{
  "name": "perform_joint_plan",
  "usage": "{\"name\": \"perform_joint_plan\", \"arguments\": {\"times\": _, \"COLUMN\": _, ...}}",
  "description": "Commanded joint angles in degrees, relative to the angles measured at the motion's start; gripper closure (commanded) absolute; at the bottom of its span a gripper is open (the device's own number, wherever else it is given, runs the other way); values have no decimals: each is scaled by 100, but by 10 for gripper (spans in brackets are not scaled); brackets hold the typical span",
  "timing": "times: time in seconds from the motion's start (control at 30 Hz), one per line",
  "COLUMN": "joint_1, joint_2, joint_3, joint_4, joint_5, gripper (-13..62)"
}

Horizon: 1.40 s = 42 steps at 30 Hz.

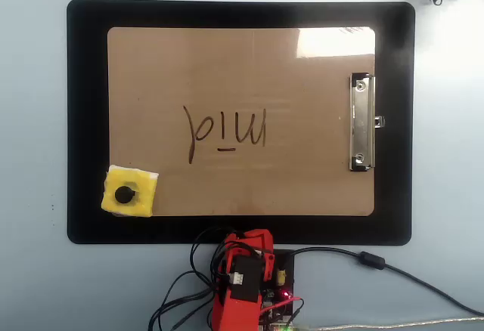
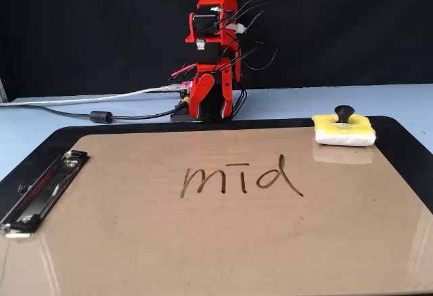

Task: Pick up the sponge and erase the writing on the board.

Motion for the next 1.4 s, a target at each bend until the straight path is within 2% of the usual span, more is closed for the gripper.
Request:
{"name": "perform_joint_plan", "arguments": {"times": 0.0, "joint_1": 44, "joint_2": 281, "joint_3": 18, "joint_4": 483, "joint_5": -70, "gripper": 149}}
{"name": "perform_joint_plan", "arguments": {"times": 0.93, "joint_1": 53, "joint_2": 281, "joint_3": -26, "joint_4": 466, "joint_5": -97, "gripper": 153}}
{"name": "perform_joint_plan", "arguments": {"times": 1.03, "joint_1": -53, "joint_2": 281, "joint_3": -1459, "joint_4": 396, "joint_5": -79, "gripper": 154}}
{"name": "perform_joint_plan", "arguments": {"times": 1.13, "joint_1": -1143, "joint_2": 193, "joint_3": -2742, "joint_4": -193, "joint_5": -88, "gripper": 154}}
{"name": "perform_joint_plan", "arguments": {"times": 1.3, "joint_1": -2452, "joint_2": 229, "joint_3": -2795, "joint_4": -1389, "joint_5": -738, "gripper": 155}}
{"name": "perform_joint_plan", "arguments": {"times": 1.37, "joint_1": -3595, "joint_2": 70, "joint_3": -2751, "joint_4": -1846, "joint_5": -1266, "gripper": 156}}
